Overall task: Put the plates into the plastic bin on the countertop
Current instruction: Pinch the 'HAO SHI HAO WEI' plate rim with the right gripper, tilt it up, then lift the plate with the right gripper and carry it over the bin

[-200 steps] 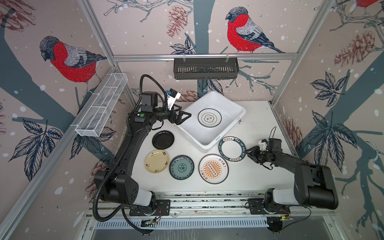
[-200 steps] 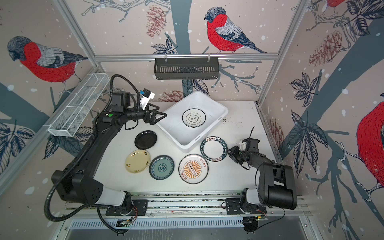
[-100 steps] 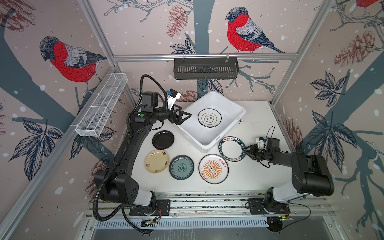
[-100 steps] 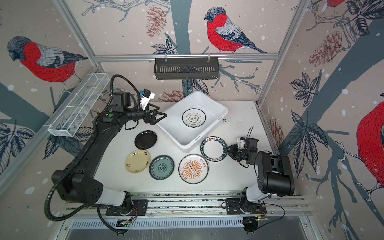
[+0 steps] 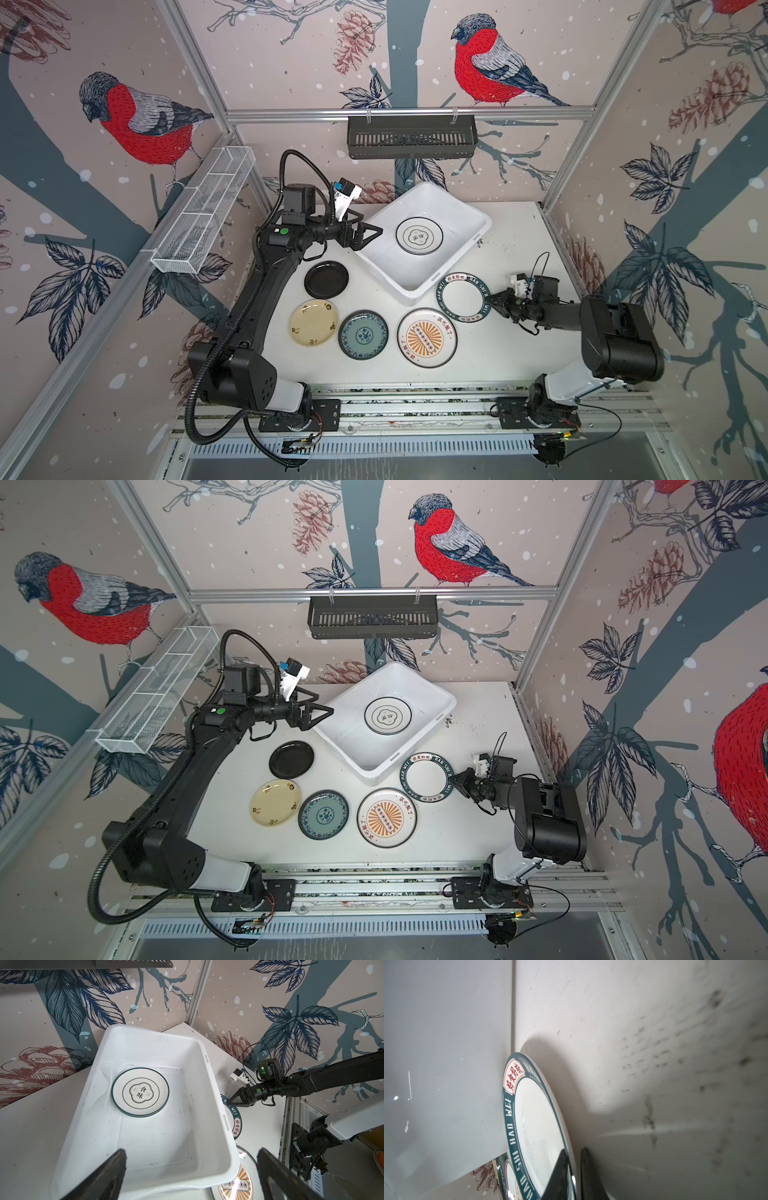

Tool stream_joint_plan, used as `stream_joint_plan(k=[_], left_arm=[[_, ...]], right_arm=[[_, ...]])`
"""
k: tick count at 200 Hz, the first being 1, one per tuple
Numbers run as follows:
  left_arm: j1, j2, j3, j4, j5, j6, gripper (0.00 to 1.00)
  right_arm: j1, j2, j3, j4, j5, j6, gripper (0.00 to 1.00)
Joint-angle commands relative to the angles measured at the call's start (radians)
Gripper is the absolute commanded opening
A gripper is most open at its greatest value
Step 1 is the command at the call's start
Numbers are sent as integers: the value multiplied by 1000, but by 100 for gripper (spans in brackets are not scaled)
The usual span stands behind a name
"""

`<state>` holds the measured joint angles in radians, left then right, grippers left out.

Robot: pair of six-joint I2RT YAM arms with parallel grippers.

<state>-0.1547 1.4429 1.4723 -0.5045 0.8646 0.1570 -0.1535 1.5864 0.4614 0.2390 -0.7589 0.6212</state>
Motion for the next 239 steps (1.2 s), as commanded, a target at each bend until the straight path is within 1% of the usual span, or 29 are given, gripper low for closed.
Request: stream_joint_plan(k=[1,52,88,134,158,184,212,239], left_arm=[[0,-9,-2,1,24,13,97],[-1,-12,0,3,25,10,97],[-1,-10,2,6,27,8,97],[0,-9,4,6,26,7,97],[-1,-6,6,8,27,7,97],[-1,-4,10,11,27,4,97],[-1,-7,8,9,28,6,97],[-1,-10,4,9,28,7,97]], right_arm=[[-3,2,-7,-108,121,-16,11],[-15,-75,-3,-152,159,-32,4],[-35,-120,17,-204,162,-52,2],[-78,-235,43,-287,180,-49,2],[-97,-323,89,-378,235,-62,1],[-128,-430,113,-421,287,-64,1],[-175,-487,132,-458,278,-58,1],[-197,-517,158,-492,278,-62,1]])
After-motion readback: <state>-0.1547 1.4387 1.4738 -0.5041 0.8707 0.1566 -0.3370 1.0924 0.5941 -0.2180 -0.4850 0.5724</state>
